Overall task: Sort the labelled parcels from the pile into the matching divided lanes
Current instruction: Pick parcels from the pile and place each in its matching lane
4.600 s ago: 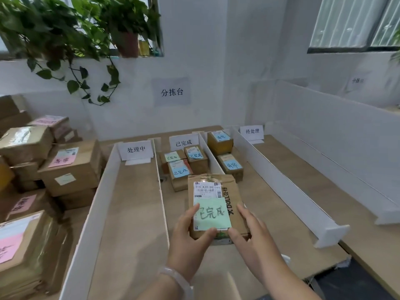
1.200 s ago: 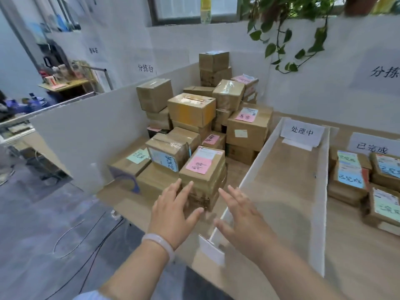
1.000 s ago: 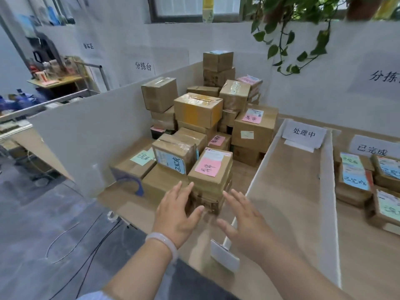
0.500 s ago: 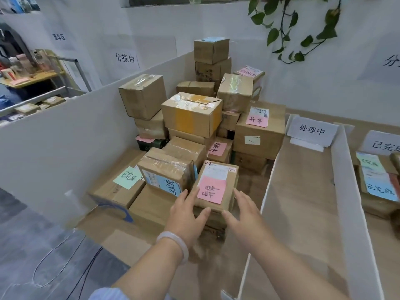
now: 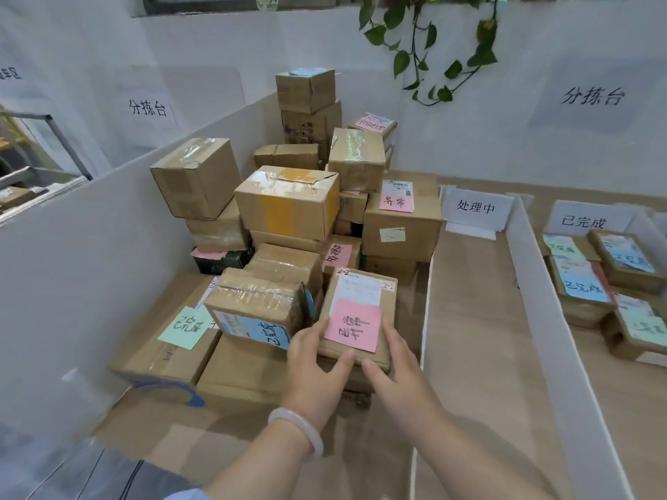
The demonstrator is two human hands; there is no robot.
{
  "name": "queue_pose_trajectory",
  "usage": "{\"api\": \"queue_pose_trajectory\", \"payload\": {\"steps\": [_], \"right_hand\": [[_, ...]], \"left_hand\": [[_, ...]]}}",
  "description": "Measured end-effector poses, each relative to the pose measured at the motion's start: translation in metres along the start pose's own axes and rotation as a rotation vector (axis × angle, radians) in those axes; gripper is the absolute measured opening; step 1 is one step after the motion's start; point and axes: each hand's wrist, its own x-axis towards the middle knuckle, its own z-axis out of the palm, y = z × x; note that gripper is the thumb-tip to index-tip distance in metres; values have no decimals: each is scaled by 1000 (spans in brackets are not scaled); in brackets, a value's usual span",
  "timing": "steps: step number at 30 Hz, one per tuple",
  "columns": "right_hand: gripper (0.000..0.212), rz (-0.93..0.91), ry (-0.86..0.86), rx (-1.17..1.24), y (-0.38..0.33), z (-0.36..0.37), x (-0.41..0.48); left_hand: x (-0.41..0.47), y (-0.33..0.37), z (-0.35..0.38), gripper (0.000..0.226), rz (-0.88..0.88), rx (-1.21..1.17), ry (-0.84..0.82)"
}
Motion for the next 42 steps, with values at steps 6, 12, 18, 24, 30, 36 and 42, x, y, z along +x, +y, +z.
{"api": "queue_pose_trajectory", "payload": {"steps": [6,12,18,24,30,36,42], "right_hand": [[66,-63,272,82,-27,-9,-52],[66,-6,557,213,-36,-38,-115],[53,55,823,308,-32,-82,-170],[55,11,939,427,-9,-129,-218],[61,-6,1012,391,24,-206,-264],[51,25,1058,386,72,-308,-324],[78,136,1067,656,124,-403,-378]], "left_hand": [[-16,33,-8,58,128,-189,-61],[-49,58,7,57,264,-326,-209],[-102,92,44,58,432,-390,-320],[-140,129,92,75,345,-511,-461],[-187,179,170,68,316,-564,-577],[-244,221,252,69,172,-681,-746],[-279,251,305,56,99,-652,-931]]}}
